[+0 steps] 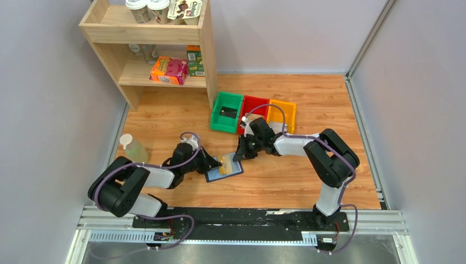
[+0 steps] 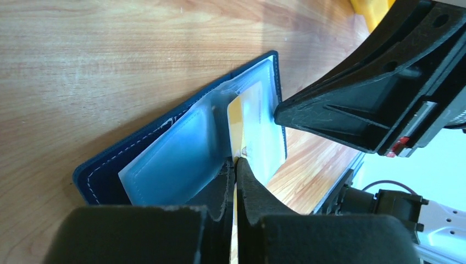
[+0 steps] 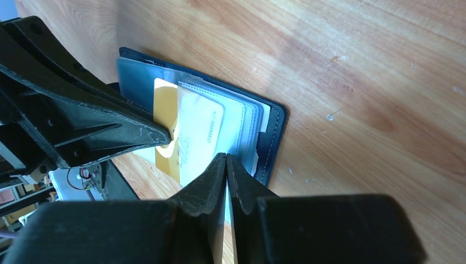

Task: Take the credit cards out of the card holder
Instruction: Remove the credit card from the card holder.

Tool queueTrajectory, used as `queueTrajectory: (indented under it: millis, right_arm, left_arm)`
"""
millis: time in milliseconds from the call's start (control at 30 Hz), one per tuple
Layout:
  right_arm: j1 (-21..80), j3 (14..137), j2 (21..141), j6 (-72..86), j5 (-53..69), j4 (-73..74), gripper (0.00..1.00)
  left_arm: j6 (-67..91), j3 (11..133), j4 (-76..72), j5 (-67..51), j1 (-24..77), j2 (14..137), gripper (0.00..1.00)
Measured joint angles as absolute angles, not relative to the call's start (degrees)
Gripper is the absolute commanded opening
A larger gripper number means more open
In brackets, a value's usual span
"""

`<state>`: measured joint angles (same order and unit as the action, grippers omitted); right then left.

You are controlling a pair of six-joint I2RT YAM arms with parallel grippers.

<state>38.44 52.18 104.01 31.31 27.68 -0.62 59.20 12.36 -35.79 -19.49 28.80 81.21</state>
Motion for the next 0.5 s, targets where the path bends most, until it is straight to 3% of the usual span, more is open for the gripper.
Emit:
queueTrajectory:
  millis: [200, 500]
  right_arm:
    - [38.4, 52.2, 104.0, 31.3, 27.8, -0.7, 0.12]
    - [38.4, 52.9, 103.9, 31.3, 27.3, 0.5, 0.15]
  left_arm:
    - [59.2, 11.7, -32.1, -18.2, 28.8, 75.2, 0.0]
    - [56.9, 11.5, -11.6, -10.9, 28.8, 52.8, 0.0]
